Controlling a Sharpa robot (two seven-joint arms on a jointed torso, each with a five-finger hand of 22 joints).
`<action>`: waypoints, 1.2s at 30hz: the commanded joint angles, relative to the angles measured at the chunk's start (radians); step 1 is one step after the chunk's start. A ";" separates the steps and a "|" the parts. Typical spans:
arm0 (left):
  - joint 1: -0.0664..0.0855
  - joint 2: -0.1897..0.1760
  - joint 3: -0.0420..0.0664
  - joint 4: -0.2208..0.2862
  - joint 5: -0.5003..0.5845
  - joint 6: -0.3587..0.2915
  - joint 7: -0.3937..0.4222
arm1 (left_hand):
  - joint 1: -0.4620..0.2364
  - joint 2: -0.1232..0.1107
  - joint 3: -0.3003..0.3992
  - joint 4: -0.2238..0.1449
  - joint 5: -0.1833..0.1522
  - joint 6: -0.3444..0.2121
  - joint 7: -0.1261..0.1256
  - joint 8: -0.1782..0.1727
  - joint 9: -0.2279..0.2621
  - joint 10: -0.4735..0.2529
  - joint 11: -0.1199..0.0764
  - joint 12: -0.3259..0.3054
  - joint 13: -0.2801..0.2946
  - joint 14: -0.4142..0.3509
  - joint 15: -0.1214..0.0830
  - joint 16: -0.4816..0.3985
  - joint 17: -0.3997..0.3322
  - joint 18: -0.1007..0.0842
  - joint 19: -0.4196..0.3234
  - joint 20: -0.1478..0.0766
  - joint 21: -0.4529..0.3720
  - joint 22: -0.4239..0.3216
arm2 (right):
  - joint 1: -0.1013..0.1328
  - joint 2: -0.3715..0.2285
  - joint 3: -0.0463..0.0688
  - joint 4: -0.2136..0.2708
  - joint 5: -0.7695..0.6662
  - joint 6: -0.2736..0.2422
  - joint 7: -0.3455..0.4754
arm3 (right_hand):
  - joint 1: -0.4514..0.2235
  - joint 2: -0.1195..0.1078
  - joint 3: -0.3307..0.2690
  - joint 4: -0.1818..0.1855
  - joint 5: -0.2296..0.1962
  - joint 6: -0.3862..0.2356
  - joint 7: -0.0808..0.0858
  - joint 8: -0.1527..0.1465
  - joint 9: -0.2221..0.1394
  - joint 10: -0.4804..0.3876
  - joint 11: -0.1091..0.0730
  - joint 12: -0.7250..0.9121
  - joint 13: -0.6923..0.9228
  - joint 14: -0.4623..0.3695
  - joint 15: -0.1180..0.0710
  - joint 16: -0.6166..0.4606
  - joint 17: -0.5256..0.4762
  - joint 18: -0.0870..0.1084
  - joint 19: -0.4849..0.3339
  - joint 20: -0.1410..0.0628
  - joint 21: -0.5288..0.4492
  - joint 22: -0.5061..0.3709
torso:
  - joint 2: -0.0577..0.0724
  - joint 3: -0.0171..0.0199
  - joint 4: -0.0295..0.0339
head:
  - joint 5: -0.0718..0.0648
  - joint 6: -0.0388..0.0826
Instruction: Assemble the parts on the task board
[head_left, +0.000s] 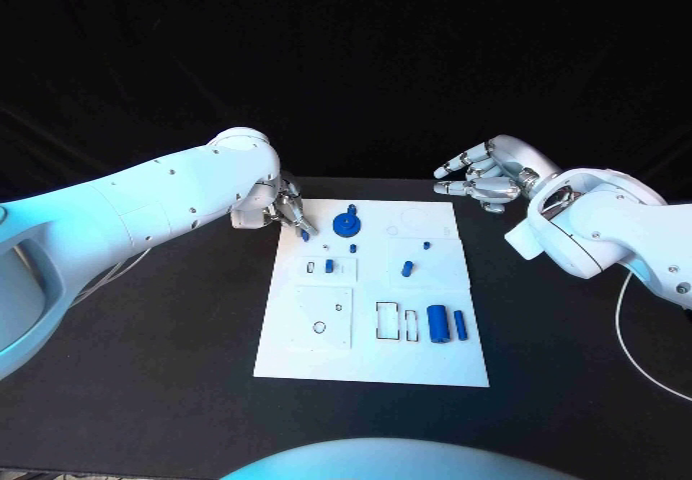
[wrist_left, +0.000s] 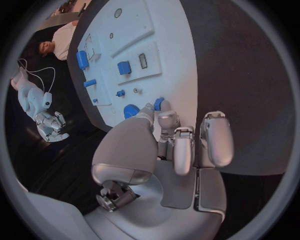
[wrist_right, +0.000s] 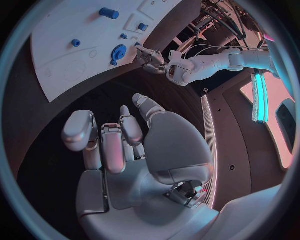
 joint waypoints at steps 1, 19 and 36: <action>-0.001 0.000 0.000 0.001 0.004 -0.018 0.009 | 0.021 0.004 0.029 -0.009 0.004 -0.010 -0.001 -0.004 0.005 -0.009 0.002 -0.007 -0.007 0.105 -0.008 0.002 0.263 0.008 0.006 -0.008 -0.005 0.018 | -0.003 0.003 0.000 -0.003 0.001 0.012 0.009 | 0.007 0.002 0.005 -0.001 0.005 -0.001 0.000 0.005 0.002 -0.009 -0.001 -0.006 -0.002 0.055 -0.005 -0.007 0.028 0.012 -0.005 0.001 -0.003 -0.001 | 0.000 0.0005 0.0004 | 0.001 -0.001; -0.001 -0.023 0.000 0.022 0.072 -0.058 0.027 | 0.016 -0.128 0.472 -0.107 0.003 -0.035 0.005 0.010 0.057 -0.011 0.010 -0.032 -0.046 0.105 -0.005 0.002 0.263 0.009 0.005 -0.004 -0.018 0.024 | -0.007 0.005 0.000 -0.008 0.002 0.023 0.007 | 0.008 0.002 0.006 -0.001 0.005 -0.001 0.000 0.005 0.002 -0.009 -0.001 -0.006 -0.002 0.055 -0.005 -0.007 0.028 0.013 -0.006 0.001 -0.005 -0.004 | -0.002 0.0003 0.0011 | 0.000 -0.002; -0.028 -0.205 -0.009 0.331 0.076 -0.229 0.059 | -0.055 -0.188 0.612 -0.164 0.000 -0.019 0.001 0.027 0.082 0.019 0.002 -0.018 -0.041 0.105 -0.007 0.002 0.263 0.007 0.011 -0.007 -0.012 0.038 | -0.008 -0.001 -0.001 -0.007 0.003 0.024 0.005 | 0.007 0.002 0.006 -0.001 0.006 -0.001 0.000 0.005 0.002 -0.010 -0.001 -0.008 -0.003 0.054 -0.005 -0.009 0.025 0.013 -0.007 0.002 -0.006 -0.006 | -0.004 0.0019 0.0035 | -0.001 0.006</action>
